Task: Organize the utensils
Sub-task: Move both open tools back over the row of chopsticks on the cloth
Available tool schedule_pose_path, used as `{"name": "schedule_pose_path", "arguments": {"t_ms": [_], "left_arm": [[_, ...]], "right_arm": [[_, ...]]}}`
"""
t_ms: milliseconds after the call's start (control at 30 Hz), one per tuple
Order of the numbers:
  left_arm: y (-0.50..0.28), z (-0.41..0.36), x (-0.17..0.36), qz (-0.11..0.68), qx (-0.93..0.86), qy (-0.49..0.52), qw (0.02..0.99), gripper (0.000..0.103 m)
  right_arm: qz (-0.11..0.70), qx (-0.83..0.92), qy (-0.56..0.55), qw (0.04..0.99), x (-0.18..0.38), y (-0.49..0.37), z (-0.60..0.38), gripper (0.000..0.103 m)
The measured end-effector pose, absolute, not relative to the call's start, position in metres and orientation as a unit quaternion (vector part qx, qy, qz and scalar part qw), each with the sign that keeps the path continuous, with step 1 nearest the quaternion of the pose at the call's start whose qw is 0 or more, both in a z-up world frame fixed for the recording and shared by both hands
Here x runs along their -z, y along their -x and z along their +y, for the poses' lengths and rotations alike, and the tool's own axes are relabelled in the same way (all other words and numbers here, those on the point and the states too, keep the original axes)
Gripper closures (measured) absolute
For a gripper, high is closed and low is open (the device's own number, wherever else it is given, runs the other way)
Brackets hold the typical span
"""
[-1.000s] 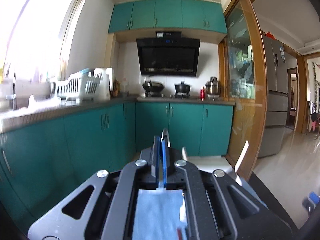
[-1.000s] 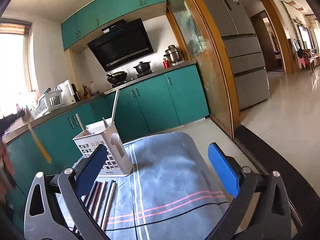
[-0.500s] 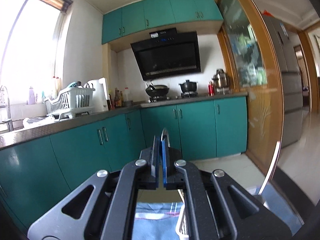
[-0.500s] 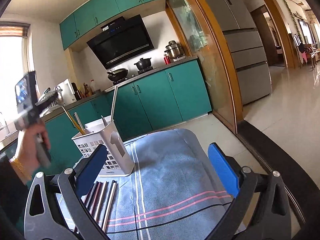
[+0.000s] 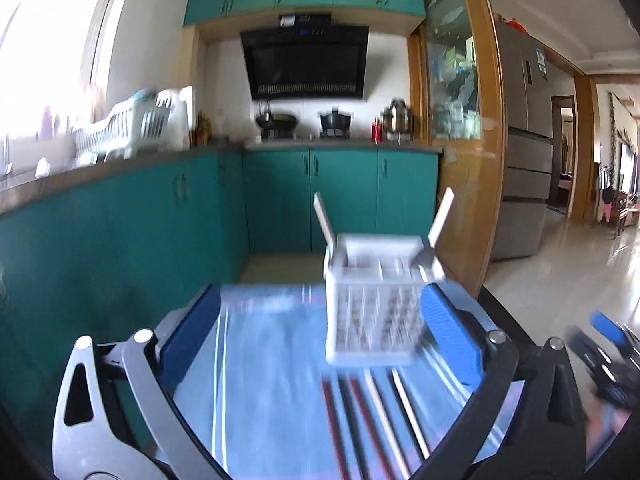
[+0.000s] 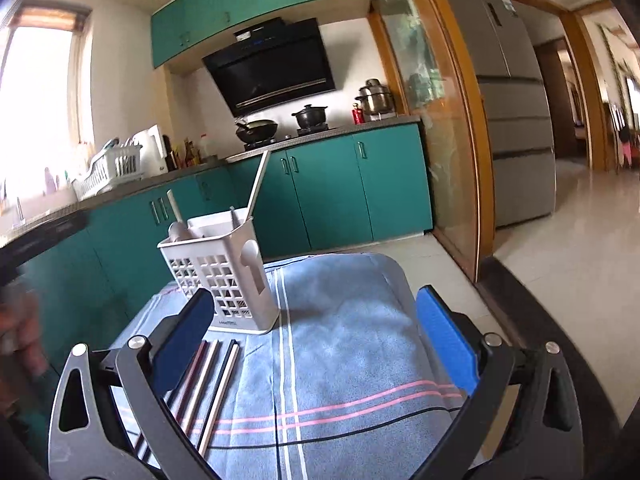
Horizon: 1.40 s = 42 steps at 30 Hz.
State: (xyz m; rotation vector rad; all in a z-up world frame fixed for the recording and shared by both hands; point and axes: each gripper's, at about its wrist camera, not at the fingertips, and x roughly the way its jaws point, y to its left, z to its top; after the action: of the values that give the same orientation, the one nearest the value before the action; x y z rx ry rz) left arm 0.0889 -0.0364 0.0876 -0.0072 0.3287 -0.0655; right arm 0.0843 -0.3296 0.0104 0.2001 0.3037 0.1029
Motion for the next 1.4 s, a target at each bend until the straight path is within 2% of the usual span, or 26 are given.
{"name": "schedule_pose_path", "arguments": {"t_ms": [200, 300, 433, 1167, 1267, 1333, 1400], "left_arm": [[-0.044, -0.015, -0.034, 0.251, 0.051, 0.072, 0.964, 0.004], [-0.039, -0.017, -0.014, 0.273, 0.064, 0.065, 0.958, 0.004], [-0.039, -0.021, -0.006, 0.267, 0.051, 0.029, 0.962, 0.004], [-0.053, -0.025, 0.0, 0.289, 0.066, 0.03, 0.954, 0.005], [-0.077, -0.02, 0.001, 0.309, 0.063, 0.038, 0.948, 0.017], [-0.1, -0.02, 0.001, 0.331, 0.065, 0.04, 0.941, 0.032], [-0.126, -0.019, -0.001, 0.353, 0.066, 0.047, 0.932, 0.035]], "right_arm": [[0.174, -0.066, -0.075, 0.98, -0.01, -0.068, -0.306, 0.004], [0.186, -0.069, -0.065, 0.978, -0.003, -0.054, -0.291, 0.004], [0.202, -0.069, -0.048, 0.976, 0.01, -0.037, -0.273, 0.004], [0.206, -0.077, -0.047, 0.974, 0.012, -0.04, -0.27, 0.004], [0.207, -0.081, -0.048, 0.974, 0.011, -0.041, -0.27, 0.004], [0.209, -0.085, -0.049, 0.973, 0.011, -0.043, -0.27, 0.004], [0.211, -0.087, -0.048, 0.972, 0.012, -0.045, -0.269, 0.004]]}}
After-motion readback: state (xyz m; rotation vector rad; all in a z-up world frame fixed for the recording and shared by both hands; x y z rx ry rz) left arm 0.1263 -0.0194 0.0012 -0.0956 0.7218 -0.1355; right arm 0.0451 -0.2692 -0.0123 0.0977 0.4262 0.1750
